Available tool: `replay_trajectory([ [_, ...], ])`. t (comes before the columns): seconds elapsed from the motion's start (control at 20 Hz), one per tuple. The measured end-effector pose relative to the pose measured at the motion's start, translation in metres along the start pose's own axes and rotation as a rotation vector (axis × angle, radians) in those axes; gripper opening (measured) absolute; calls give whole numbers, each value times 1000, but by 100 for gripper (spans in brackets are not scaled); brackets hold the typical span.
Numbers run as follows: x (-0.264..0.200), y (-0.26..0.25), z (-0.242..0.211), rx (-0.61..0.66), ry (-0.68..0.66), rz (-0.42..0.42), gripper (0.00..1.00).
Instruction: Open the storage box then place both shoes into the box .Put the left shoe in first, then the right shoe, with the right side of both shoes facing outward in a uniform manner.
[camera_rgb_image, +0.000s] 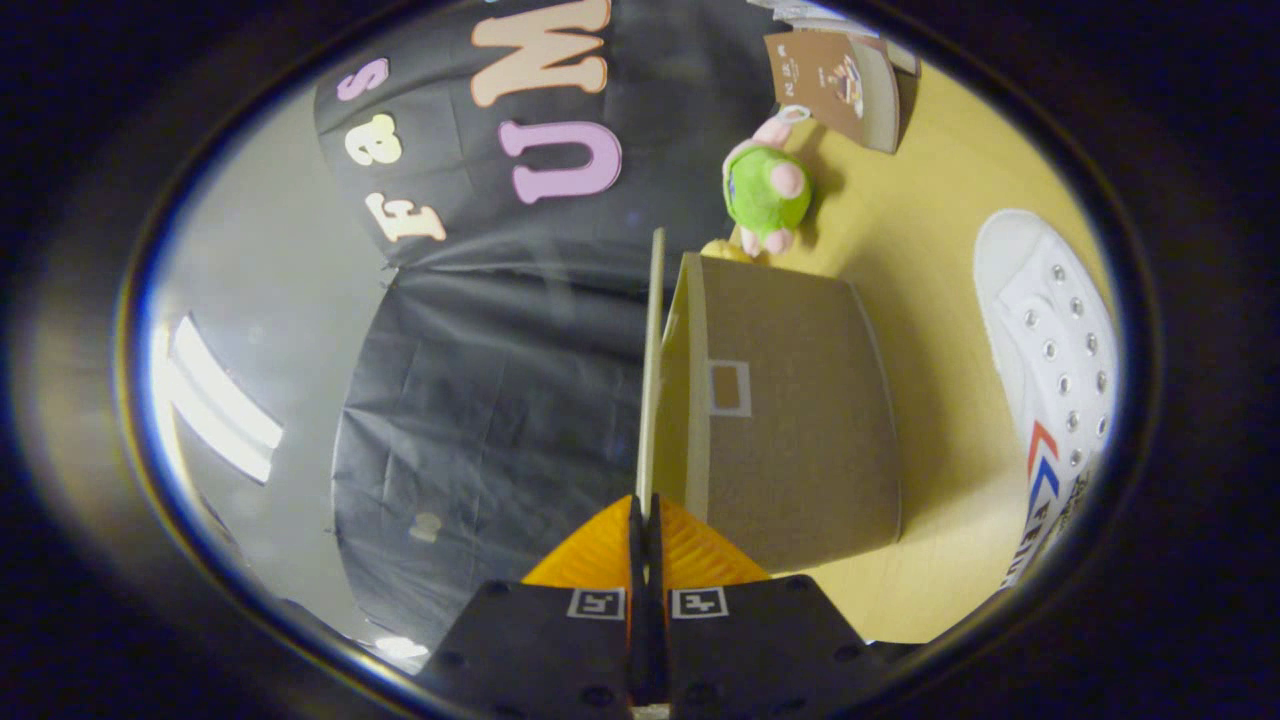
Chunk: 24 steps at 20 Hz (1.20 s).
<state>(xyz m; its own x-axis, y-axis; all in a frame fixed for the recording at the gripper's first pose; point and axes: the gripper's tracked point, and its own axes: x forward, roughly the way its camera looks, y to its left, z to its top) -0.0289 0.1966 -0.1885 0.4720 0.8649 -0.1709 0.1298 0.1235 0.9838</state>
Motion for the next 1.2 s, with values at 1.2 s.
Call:
replay_trajectory([
  [1.2, 110, 169, -72, -426, 85, -32, 3],
])
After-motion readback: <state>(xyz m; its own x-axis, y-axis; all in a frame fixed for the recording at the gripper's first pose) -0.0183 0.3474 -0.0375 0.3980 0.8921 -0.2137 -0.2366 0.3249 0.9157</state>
